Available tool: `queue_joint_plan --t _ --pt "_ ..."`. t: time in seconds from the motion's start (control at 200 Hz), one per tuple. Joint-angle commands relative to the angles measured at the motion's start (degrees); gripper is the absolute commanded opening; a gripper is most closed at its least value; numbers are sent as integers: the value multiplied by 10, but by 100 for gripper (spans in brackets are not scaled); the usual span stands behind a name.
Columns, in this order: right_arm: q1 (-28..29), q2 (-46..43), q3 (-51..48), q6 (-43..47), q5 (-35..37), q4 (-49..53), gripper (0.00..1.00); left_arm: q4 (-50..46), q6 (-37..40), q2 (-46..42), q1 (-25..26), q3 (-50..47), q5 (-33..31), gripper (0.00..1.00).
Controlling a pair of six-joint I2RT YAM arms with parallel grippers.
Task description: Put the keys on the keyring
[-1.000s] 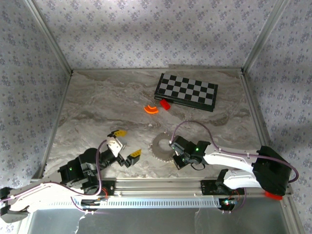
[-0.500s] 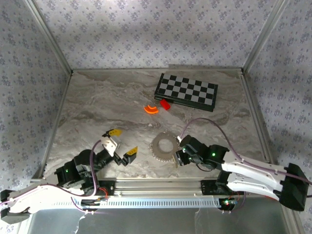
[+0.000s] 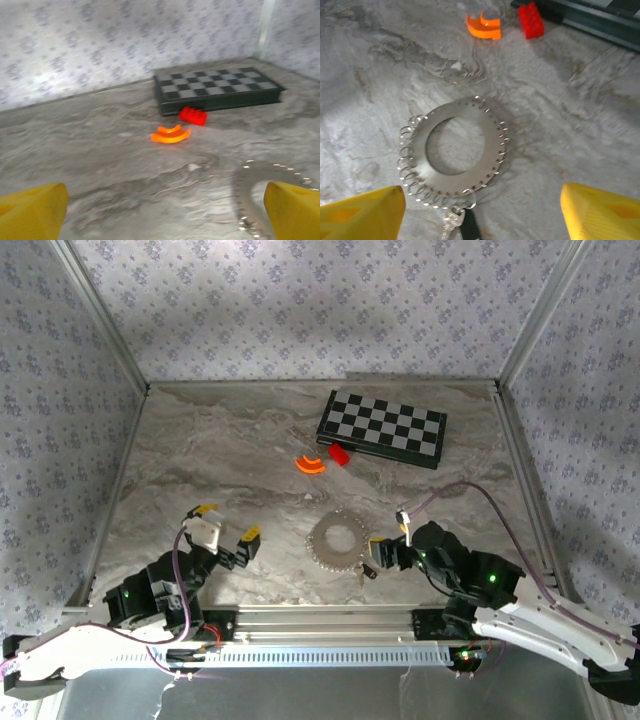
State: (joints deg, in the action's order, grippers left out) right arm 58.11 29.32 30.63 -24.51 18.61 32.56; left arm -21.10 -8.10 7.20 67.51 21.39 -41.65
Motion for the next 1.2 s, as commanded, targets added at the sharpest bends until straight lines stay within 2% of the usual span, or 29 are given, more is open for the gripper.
queue_joint_plan --t 0.0,0.055,0.1,0.23,0.33,0.51,0.595,0.66,0.775,0.965,1.074,1.194 --pt "-14 -5 17 43 58 16 87 -55 -28 -10 -4 29 -108 100" --pt "-24 -6 23 59 74 14 91 -46 -20 -15 -4 24 -114 100" --pt "-34 -7 25 70 90 11 100 -36 -12 -20 -5 17 -117 100" --pt "-70 -17 20 95 135 -16 100 -14 10 -21 -13 1 -151 100" --pt "-110 -31 7 109 159 -52 100 39 72 -21 -31 -23 -155 100" --pt "-217 -34 -23 121 123 -108 100 97 169 -12 -71 -65 -94 99" --pt "-265 -34 -31 109 95 -108 100 128 190 15 -86 -79 -124 100" --pt "-289 -36 -39 104 82 -103 100 146 197 40 -107 -85 -142 100" --pt "-316 -39 -56 110 86 -109 100 151 181 80 -160 -88 -131 100" --pt "-347 -50 -141 221 51 -234 100 186 156 109 -236 -124 -101 100" --pt "-359 -49 -171 246 42 -275 100 193 146 99 -281 -129 -73 99" --pt "-367 -50 -206 244 63 -301 100 217 135 101 -332 -144 -37 100"
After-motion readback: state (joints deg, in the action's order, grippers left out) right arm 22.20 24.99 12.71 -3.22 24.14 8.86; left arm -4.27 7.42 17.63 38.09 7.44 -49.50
